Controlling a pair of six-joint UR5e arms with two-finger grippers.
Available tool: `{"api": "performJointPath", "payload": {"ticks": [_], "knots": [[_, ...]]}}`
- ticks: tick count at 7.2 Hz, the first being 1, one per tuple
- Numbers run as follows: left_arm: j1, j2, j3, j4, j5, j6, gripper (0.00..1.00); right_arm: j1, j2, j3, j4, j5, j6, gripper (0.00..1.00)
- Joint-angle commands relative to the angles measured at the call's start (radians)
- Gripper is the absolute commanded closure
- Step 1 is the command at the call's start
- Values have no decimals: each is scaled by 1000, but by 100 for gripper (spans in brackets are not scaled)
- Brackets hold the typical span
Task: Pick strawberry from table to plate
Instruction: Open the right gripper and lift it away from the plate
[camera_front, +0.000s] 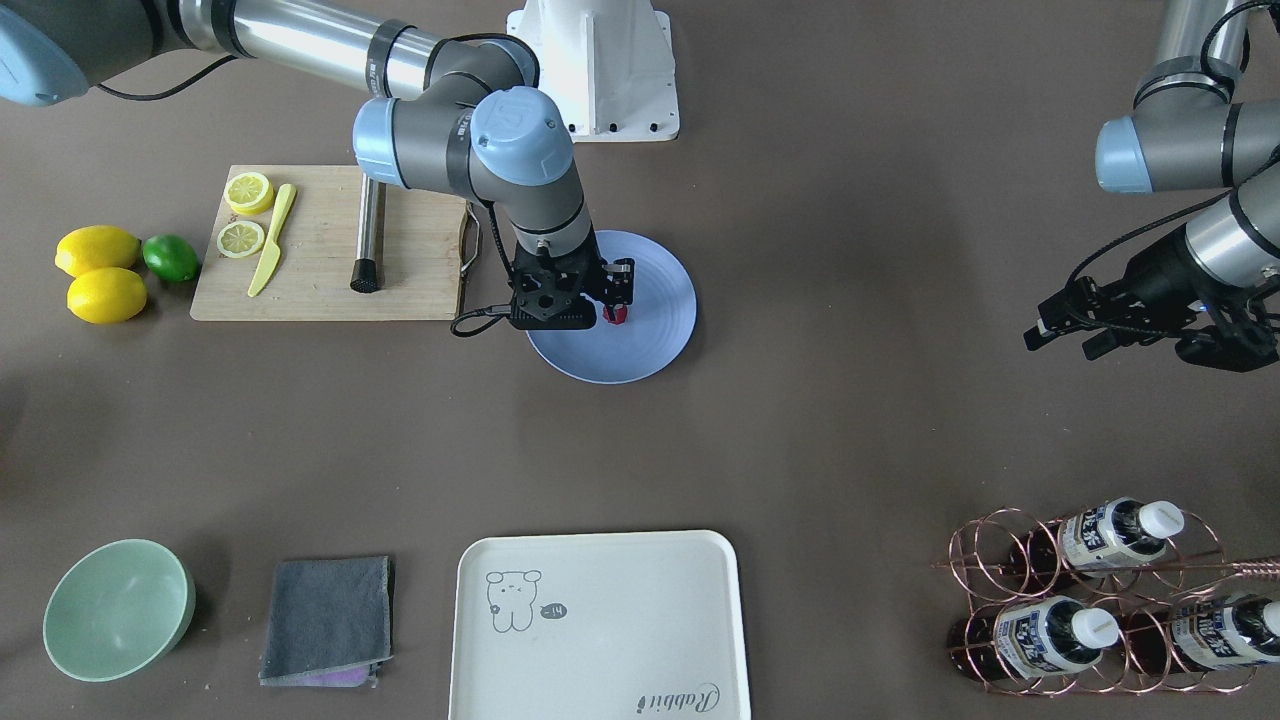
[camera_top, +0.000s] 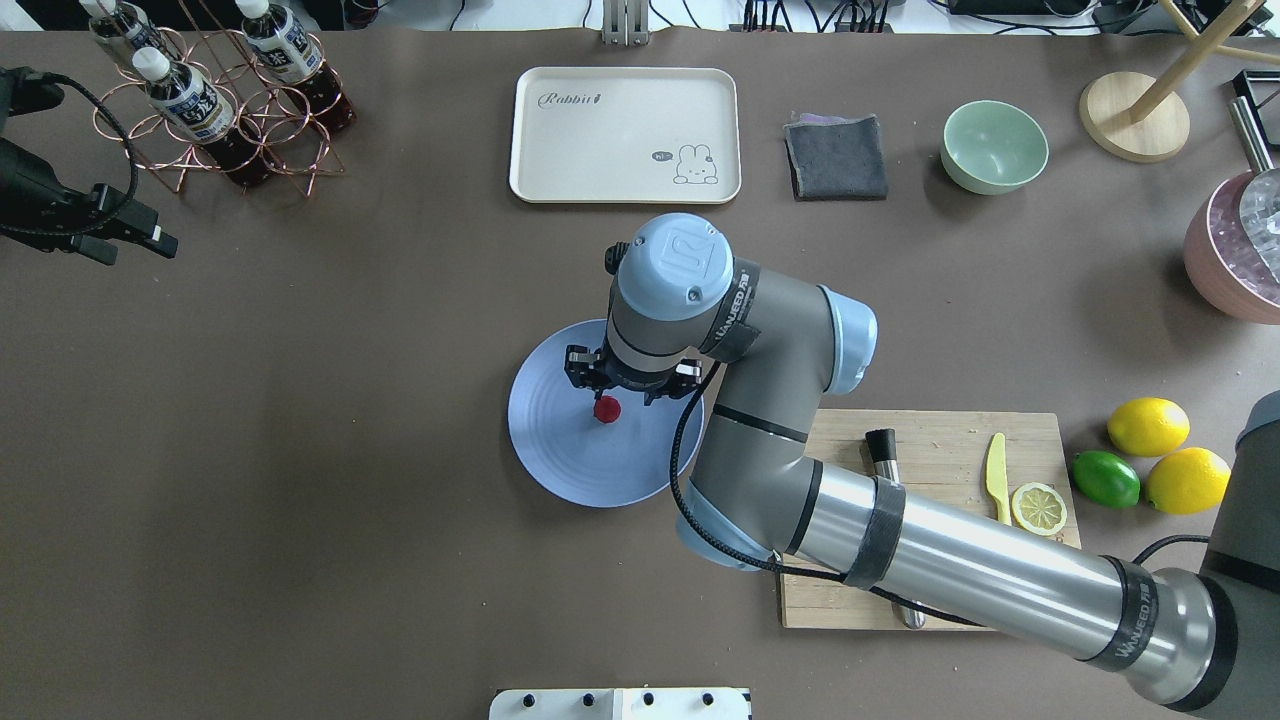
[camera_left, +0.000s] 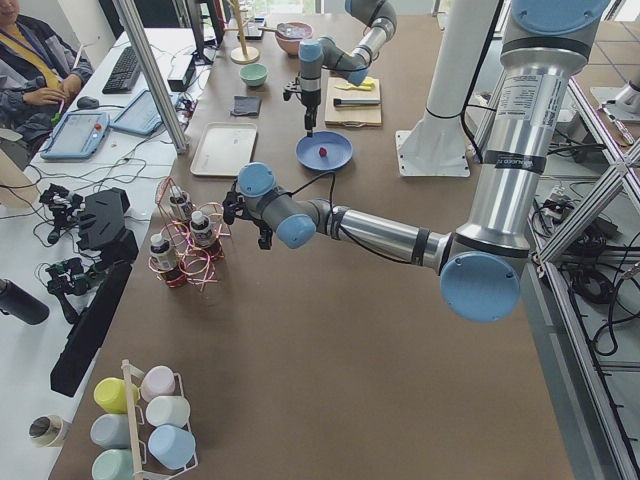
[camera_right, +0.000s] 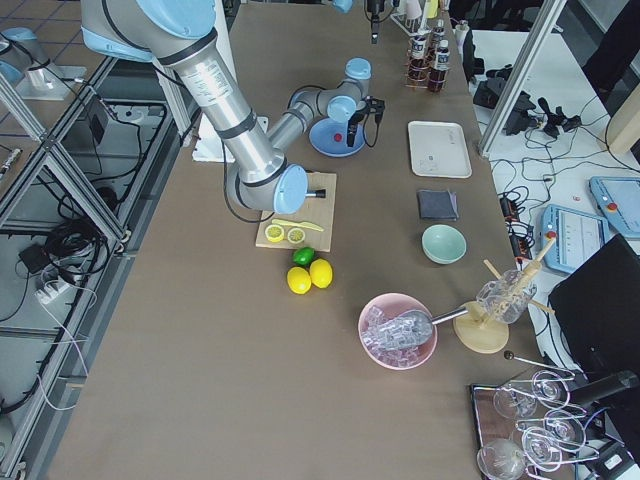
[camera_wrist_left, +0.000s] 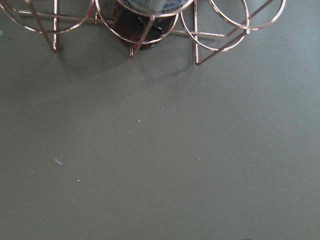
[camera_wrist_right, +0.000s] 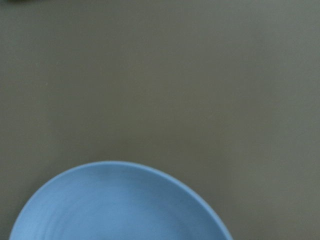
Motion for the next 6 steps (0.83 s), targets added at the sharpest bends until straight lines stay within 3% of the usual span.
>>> {"api": "performJointPath", "payload": {"ticks": [1, 4, 6], "knots": [[-73, 28, -6, 39, -9, 142, 10, 217, -202, 135, -3, 166, -213, 0], [-251, 40, -3, 341, -29, 597, 4, 467, -371, 137, -119, 243, -709, 0], [-322, 63, 2, 373, -26, 660, 3, 637, -497, 114, -203, 272, -1075, 0]]}}
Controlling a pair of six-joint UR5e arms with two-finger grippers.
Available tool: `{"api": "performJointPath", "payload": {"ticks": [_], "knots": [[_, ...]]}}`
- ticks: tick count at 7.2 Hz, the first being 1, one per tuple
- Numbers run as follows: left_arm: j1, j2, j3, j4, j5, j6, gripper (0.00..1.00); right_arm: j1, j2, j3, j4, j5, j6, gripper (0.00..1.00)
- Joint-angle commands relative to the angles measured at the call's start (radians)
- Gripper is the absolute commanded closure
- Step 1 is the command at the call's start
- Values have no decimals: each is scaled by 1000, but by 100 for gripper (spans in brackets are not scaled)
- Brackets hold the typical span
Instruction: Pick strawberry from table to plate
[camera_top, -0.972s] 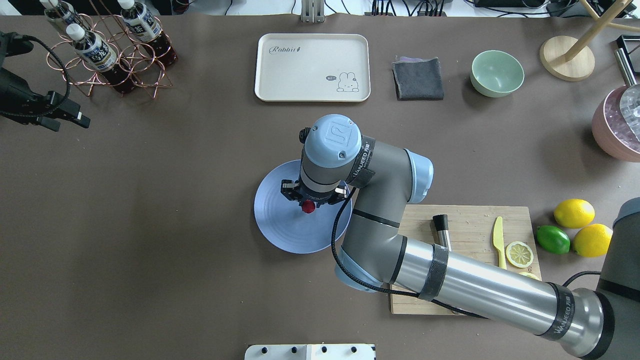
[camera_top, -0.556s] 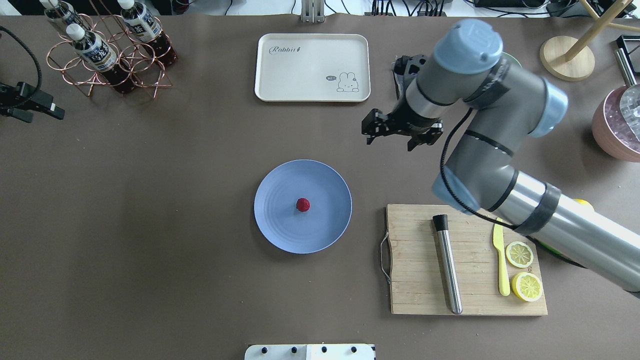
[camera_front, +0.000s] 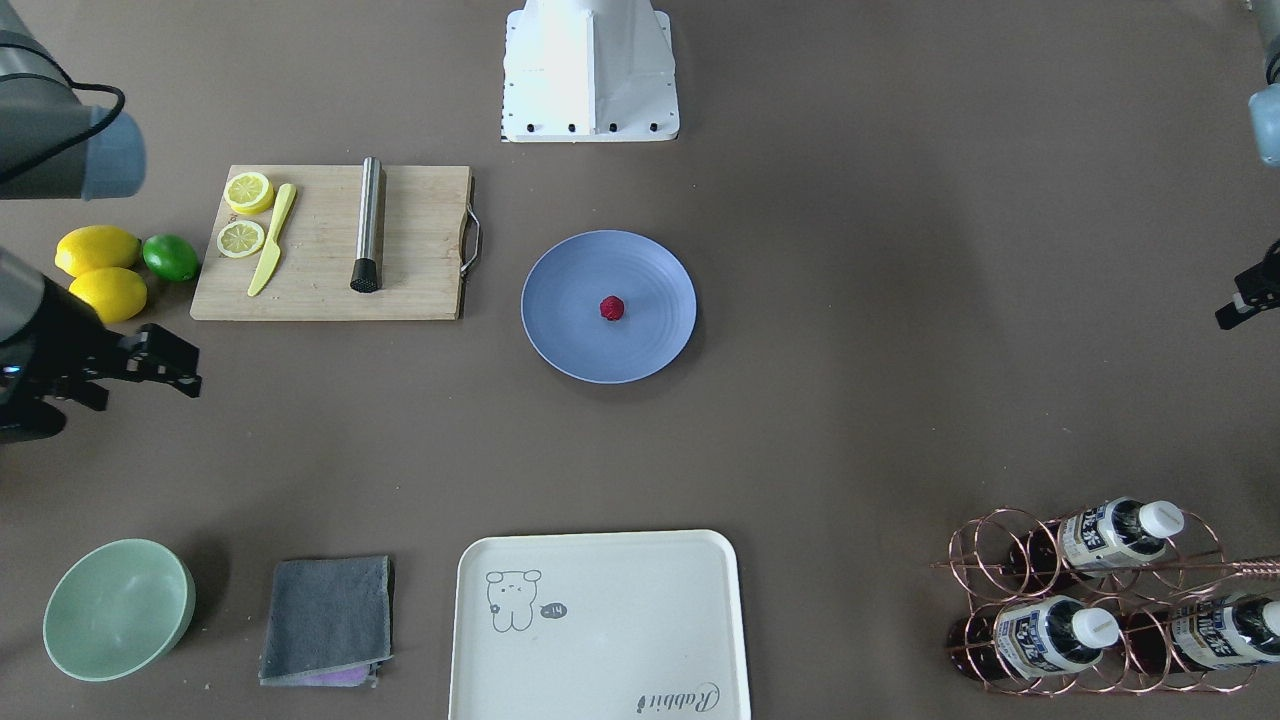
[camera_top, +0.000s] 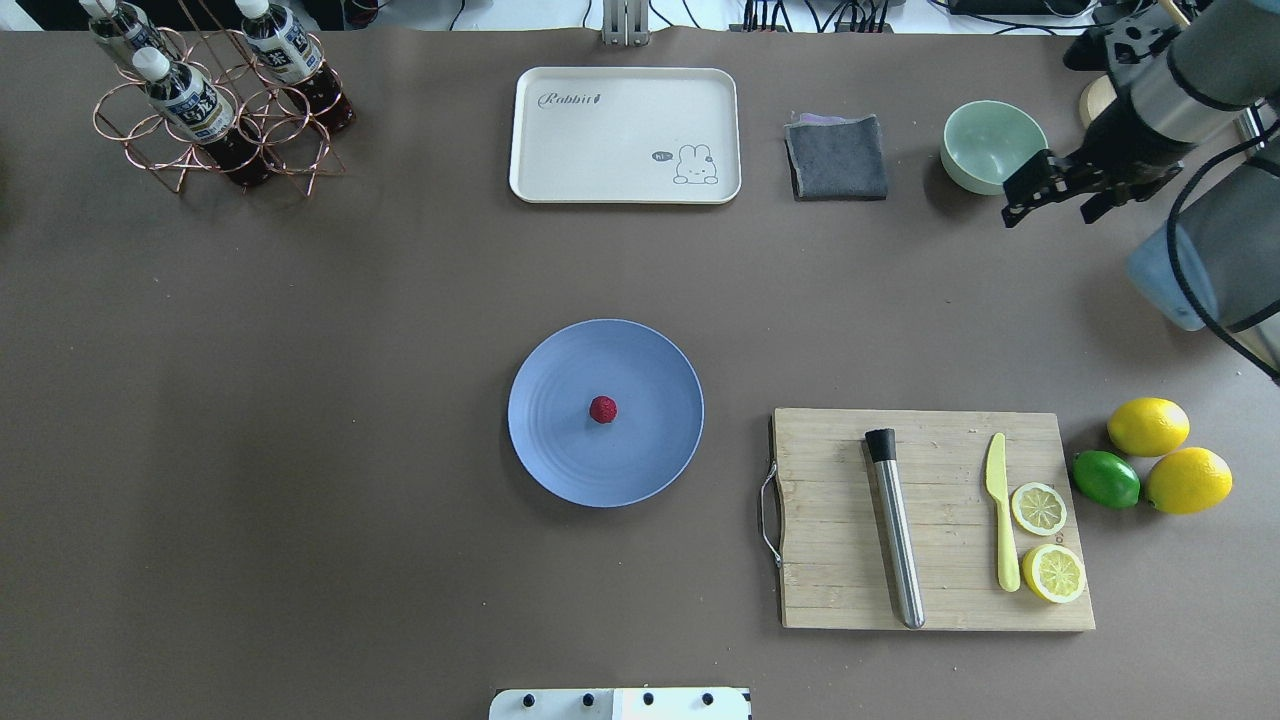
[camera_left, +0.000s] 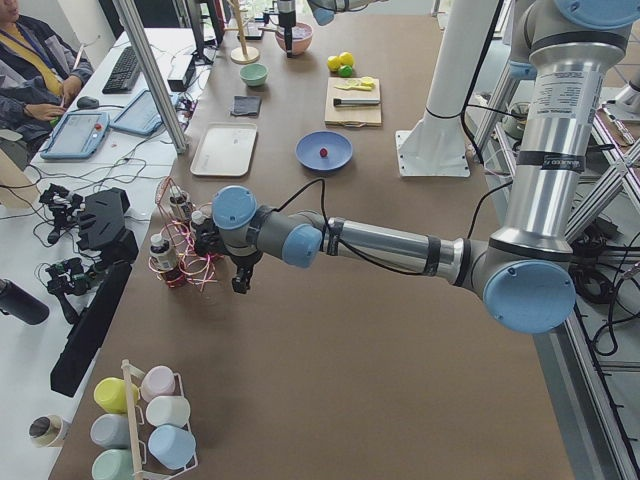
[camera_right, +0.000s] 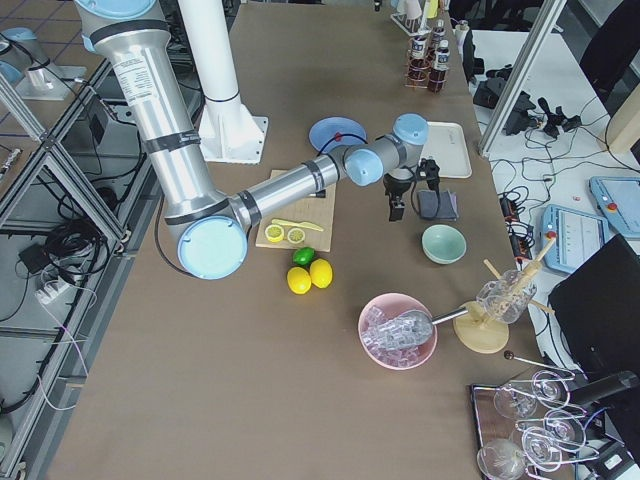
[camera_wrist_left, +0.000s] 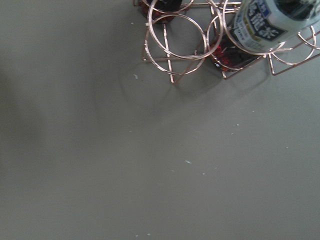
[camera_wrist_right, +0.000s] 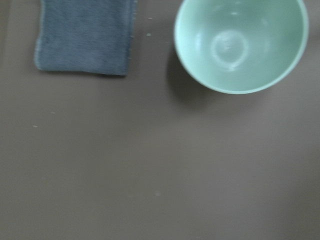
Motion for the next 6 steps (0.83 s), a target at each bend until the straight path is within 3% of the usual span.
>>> {"api": "performJointPath", "payload": {"ticks": [1, 3, 6], "knots": [[-47, 13, 5, 33, 3, 50, 3, 208, -138, -48, -74, 27, -400, 0], [-52, 45, 2, 21, 12, 53, 3, 372, -138, -204, -74, 70, -666, 0], [-87, 50, 20, 23, 58, 54, 3, 388, -137, -207, -74, 54, -673, 0]]}}
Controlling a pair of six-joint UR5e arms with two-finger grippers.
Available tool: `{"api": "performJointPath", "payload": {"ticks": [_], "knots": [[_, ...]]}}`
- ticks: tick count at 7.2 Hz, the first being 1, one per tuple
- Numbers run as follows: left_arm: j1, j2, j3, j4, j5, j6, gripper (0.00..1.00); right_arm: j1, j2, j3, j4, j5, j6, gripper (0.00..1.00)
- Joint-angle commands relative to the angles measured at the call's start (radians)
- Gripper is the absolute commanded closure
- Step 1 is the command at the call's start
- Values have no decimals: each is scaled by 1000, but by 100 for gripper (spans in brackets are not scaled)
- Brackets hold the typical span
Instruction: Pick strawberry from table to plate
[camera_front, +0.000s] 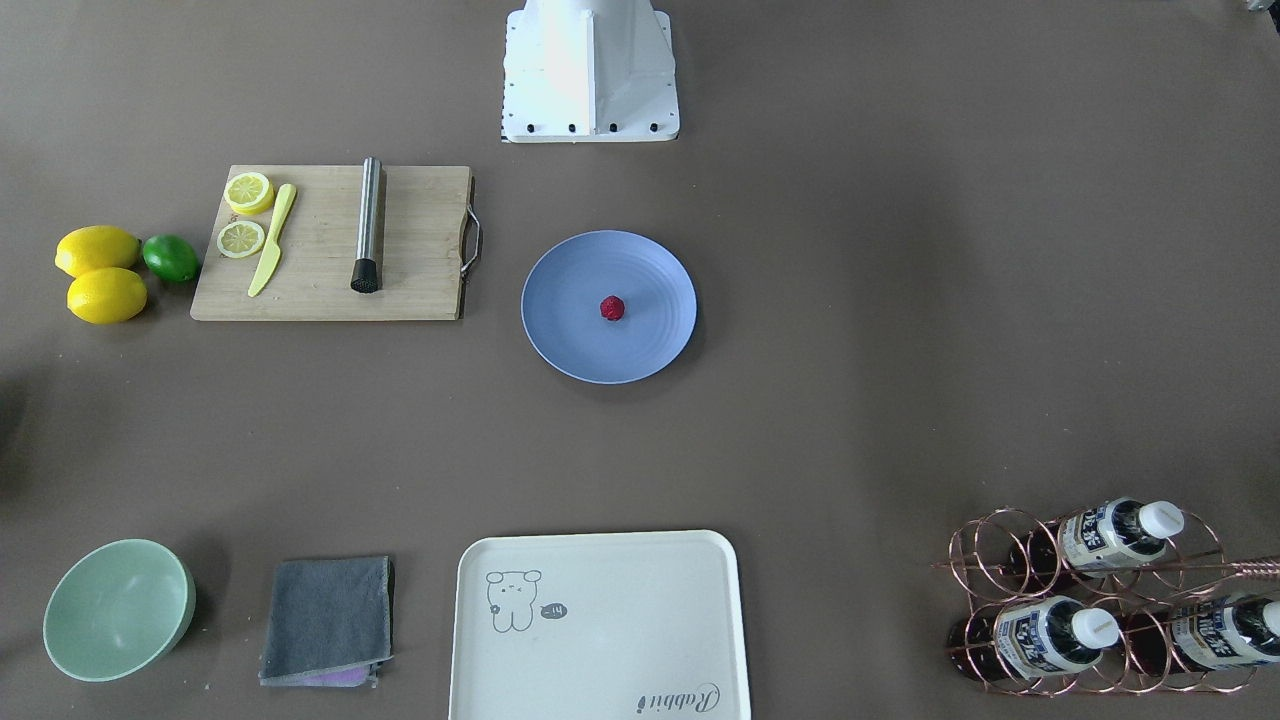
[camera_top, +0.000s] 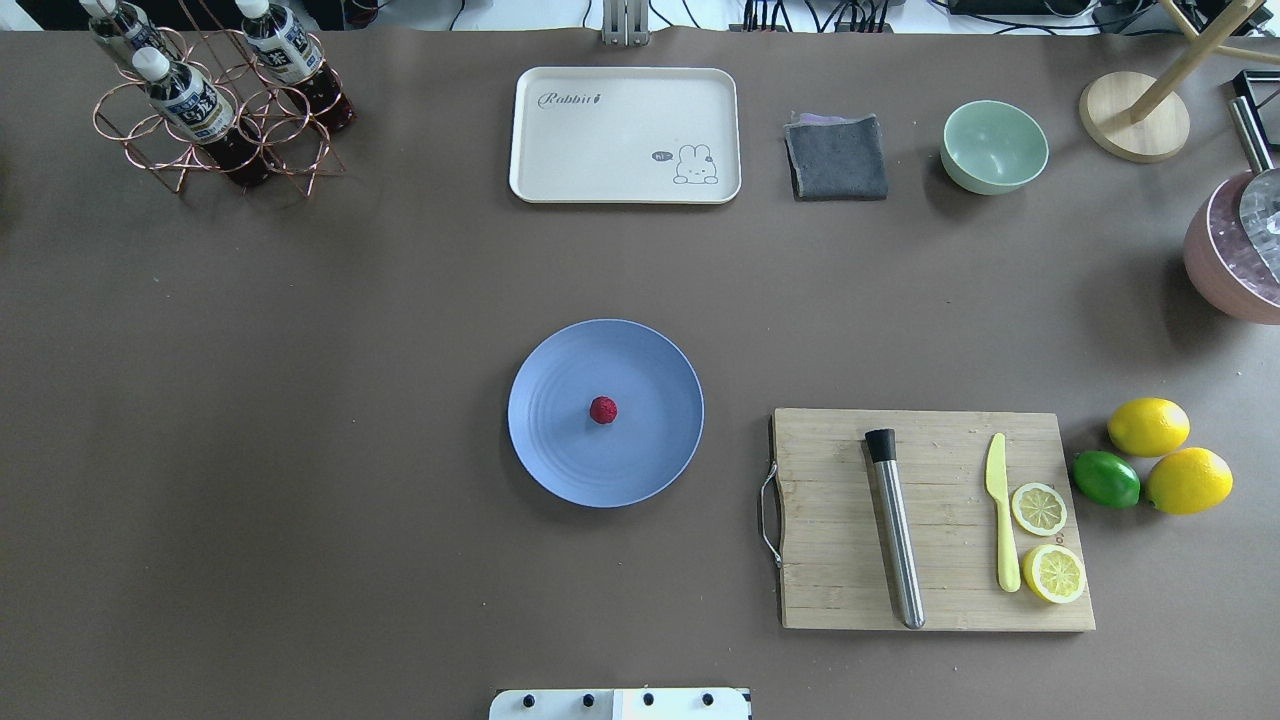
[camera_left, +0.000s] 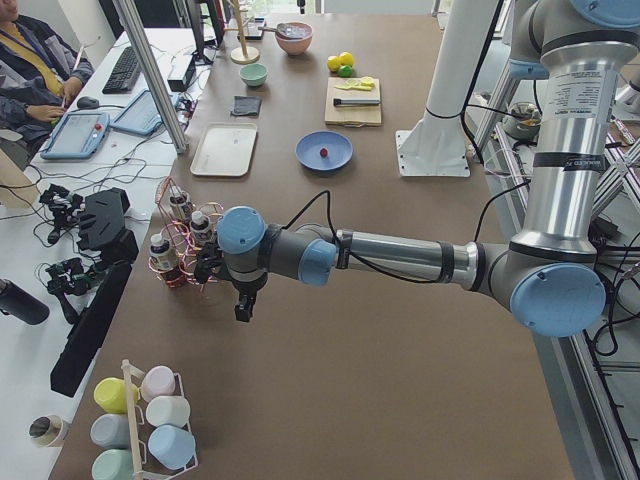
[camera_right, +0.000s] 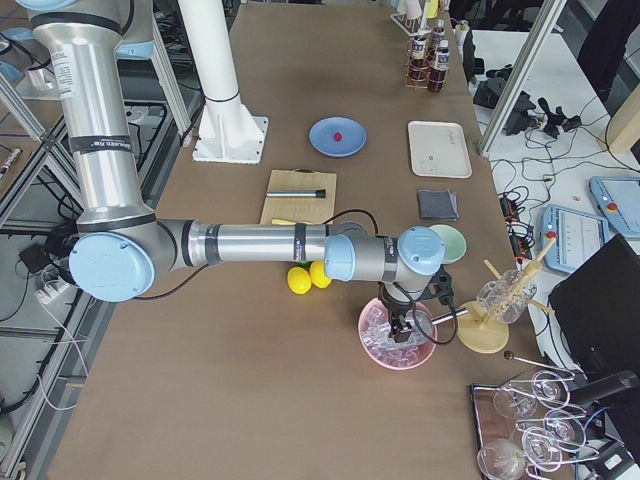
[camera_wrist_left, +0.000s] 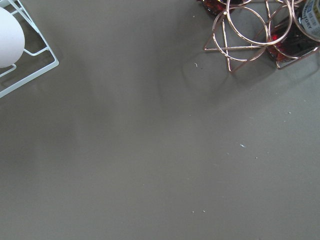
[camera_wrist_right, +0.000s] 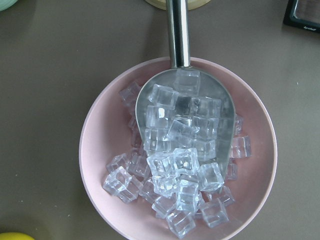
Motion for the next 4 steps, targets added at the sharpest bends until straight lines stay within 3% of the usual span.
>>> {"api": "performJointPath", "payload": {"ticks": [1, 4], "knots": [[-49, 24, 10, 1, 4, 0, 3, 6, -3, -8, 1, -6, -7, 0], [-54, 41, 20, 3, -1, -1, 3, 6, -7, -8, 1, -18, 2, 0]]}}
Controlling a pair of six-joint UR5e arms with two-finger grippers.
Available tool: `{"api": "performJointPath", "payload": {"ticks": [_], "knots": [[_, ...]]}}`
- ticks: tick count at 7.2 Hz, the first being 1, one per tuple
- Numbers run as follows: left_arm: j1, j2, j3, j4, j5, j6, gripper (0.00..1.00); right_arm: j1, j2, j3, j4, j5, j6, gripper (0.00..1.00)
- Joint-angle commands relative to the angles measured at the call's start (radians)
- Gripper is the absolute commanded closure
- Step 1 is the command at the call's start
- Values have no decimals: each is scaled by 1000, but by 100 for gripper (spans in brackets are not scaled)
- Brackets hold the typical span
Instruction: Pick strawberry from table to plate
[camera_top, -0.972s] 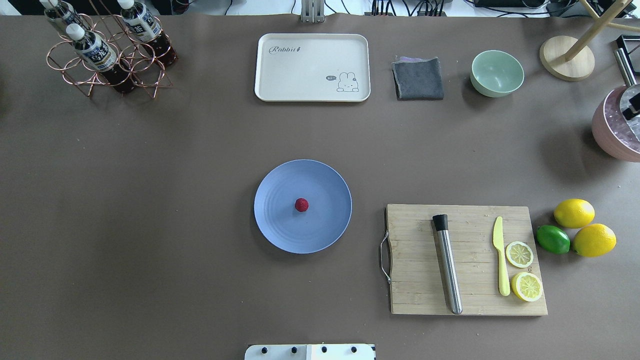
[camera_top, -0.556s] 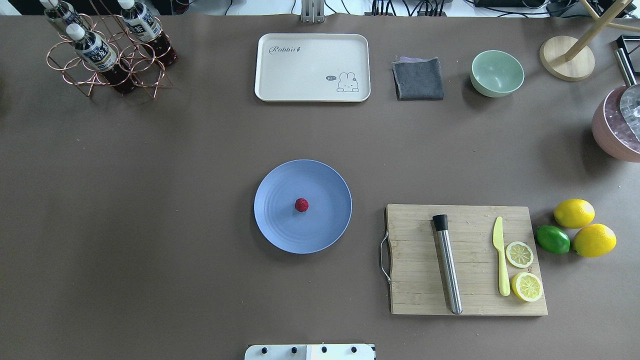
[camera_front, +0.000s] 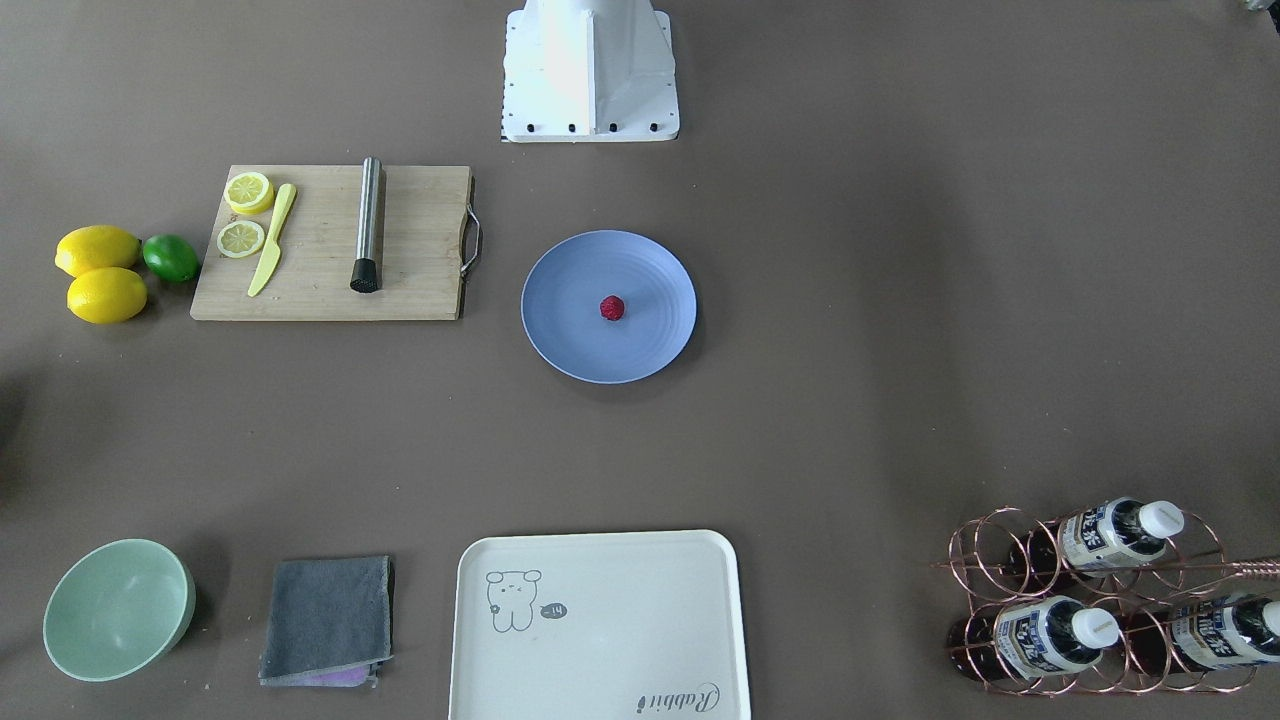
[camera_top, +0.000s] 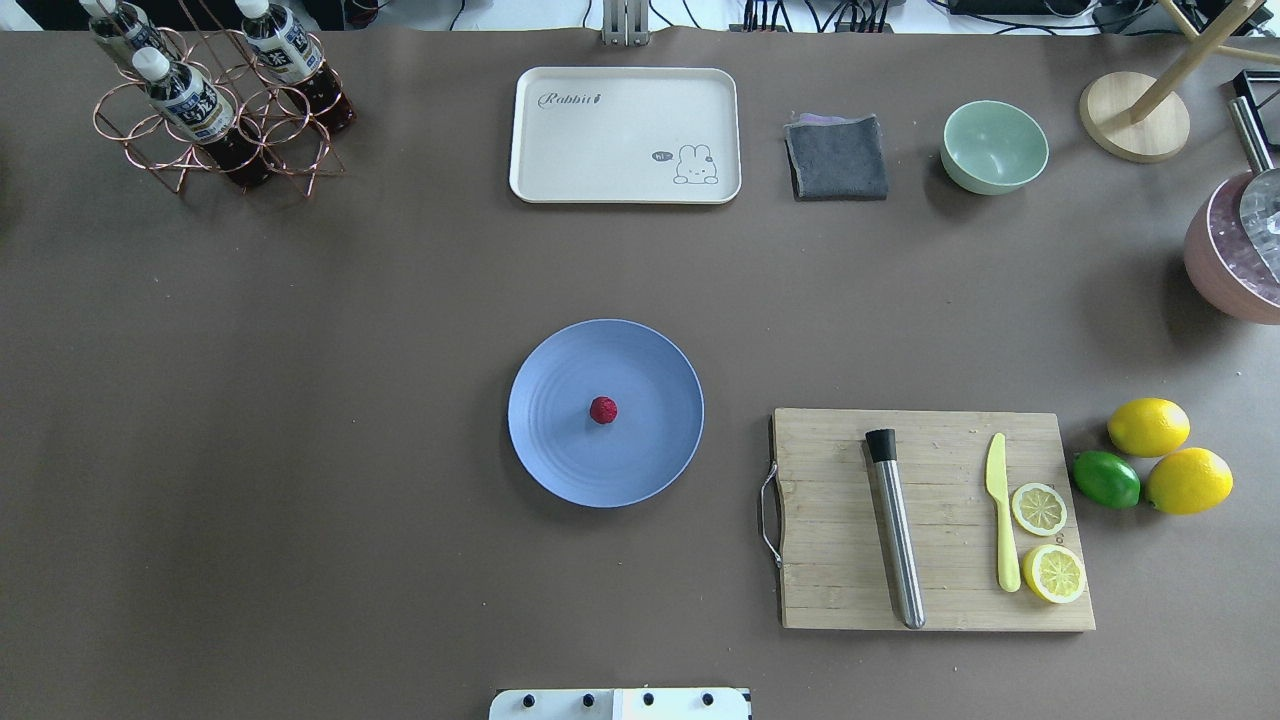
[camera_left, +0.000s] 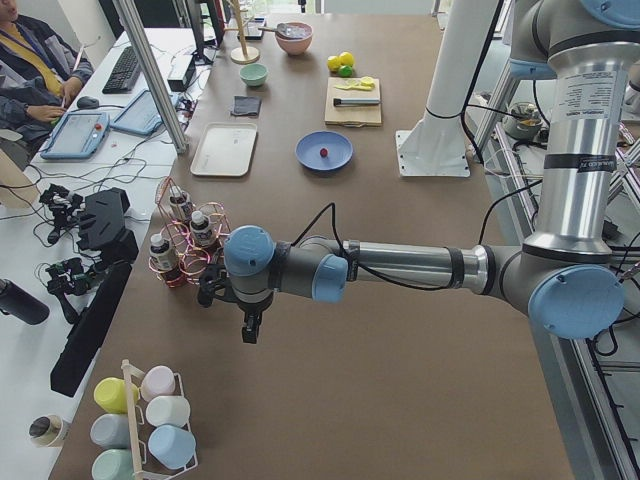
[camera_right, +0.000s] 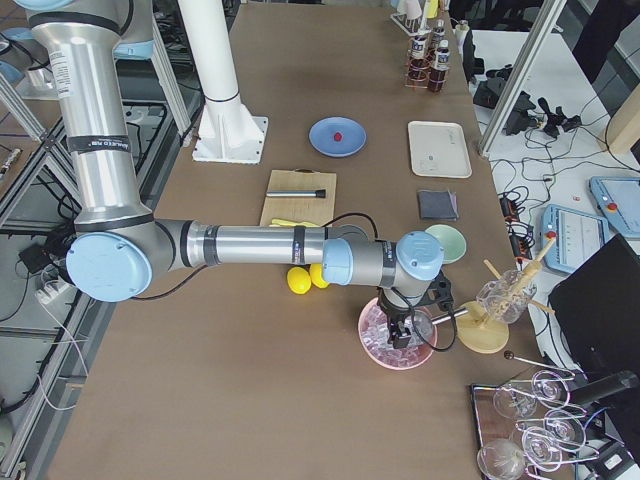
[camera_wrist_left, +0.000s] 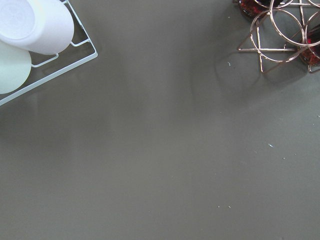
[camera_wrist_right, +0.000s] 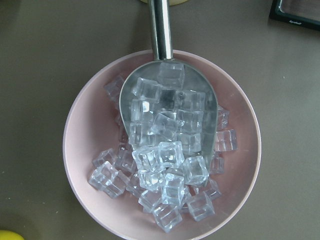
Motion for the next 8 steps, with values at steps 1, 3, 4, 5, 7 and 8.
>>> {"api": "performJointPath", "payload": {"ticks": [1, 3, 4, 5, 7, 8], "knots": [[-2, 4, 5, 0, 0, -1, 3, 0, -2, 0, -1, -2, 4, 0], [-1, 1, 5, 5, 4, -10, 3, 0, -3, 0, -1, -2, 4, 0], [2, 0, 10, 9, 7, -11, 3, 0, -3, 0, -1, -2, 5, 0], [4, 1, 13, 25, 9, -13, 2, 0, -9, 4, 0, 0, 5, 0], [5, 1, 11, 83, 9, -4, 2, 0, -11, 3, 2, 4, 5, 0], [4, 4, 11, 83, 9, -2, 2, 0, -13, 3, 0, 9, 5, 0]]}}
